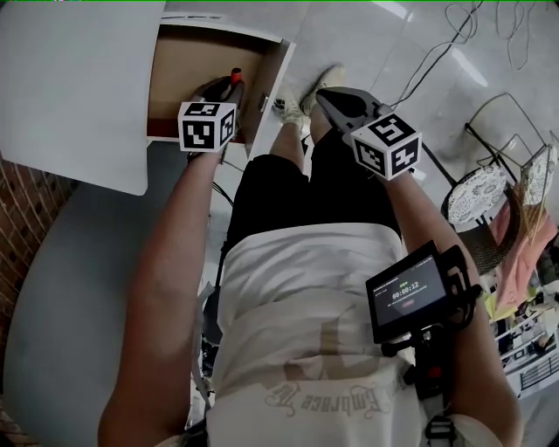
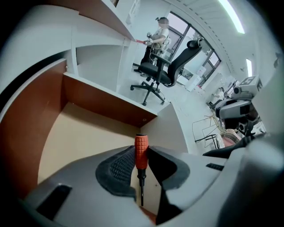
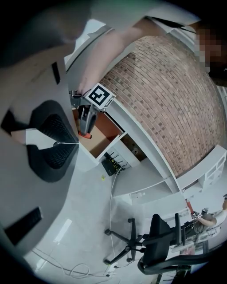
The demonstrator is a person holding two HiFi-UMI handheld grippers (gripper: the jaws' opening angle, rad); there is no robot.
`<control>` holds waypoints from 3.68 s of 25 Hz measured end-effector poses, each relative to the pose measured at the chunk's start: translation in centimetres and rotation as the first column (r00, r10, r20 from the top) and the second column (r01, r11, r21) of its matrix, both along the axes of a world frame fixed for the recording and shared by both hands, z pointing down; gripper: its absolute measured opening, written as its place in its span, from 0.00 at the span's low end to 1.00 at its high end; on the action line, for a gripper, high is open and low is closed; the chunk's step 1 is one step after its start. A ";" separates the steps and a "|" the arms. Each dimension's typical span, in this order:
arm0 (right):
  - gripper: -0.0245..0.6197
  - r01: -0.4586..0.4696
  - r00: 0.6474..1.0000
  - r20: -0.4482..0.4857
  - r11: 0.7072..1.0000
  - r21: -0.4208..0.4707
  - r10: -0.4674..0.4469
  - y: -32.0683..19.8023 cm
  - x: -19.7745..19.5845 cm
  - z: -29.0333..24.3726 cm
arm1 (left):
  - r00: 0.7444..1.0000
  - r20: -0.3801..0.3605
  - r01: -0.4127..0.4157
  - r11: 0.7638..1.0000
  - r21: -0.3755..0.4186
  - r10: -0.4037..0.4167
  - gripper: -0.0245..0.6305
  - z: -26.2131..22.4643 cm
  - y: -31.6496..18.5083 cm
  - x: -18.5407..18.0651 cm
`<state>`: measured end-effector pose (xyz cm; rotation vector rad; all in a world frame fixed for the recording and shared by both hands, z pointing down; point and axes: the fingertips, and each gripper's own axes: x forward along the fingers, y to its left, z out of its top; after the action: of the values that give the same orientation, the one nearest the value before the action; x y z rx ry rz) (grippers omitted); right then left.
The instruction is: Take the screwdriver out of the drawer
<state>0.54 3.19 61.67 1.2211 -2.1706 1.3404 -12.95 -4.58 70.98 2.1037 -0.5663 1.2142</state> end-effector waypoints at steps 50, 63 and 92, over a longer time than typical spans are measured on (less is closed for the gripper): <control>0.07 0.409 0.906 -0.017 0.863 0.297 -0.424 -1.3 -5.7 -17.5 | 0.797 -0.315 0.602 0.722 0.342 -0.515 0.19 -27.2 6.2 -6.5; 0.07 0.490 0.850 -0.015 0.779 0.391 -0.526 -2.1 -4.7 -22.5 | 0.750 -0.400 0.661 0.629 0.409 -0.528 0.19 -34.3 6.8 -4.3; 0.07 0.614 0.748 -0.066 0.652 0.445 -0.660 -1.0 -6.5 -25.4 | 0.665 -0.512 0.745 0.527 0.408 -0.543 0.19 -37.6 9.2 -3.5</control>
<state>-5.95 2.17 36.28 0.3747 -2.7005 0.6269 -16.50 4.58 33.41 2.1400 -1.5800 0.2189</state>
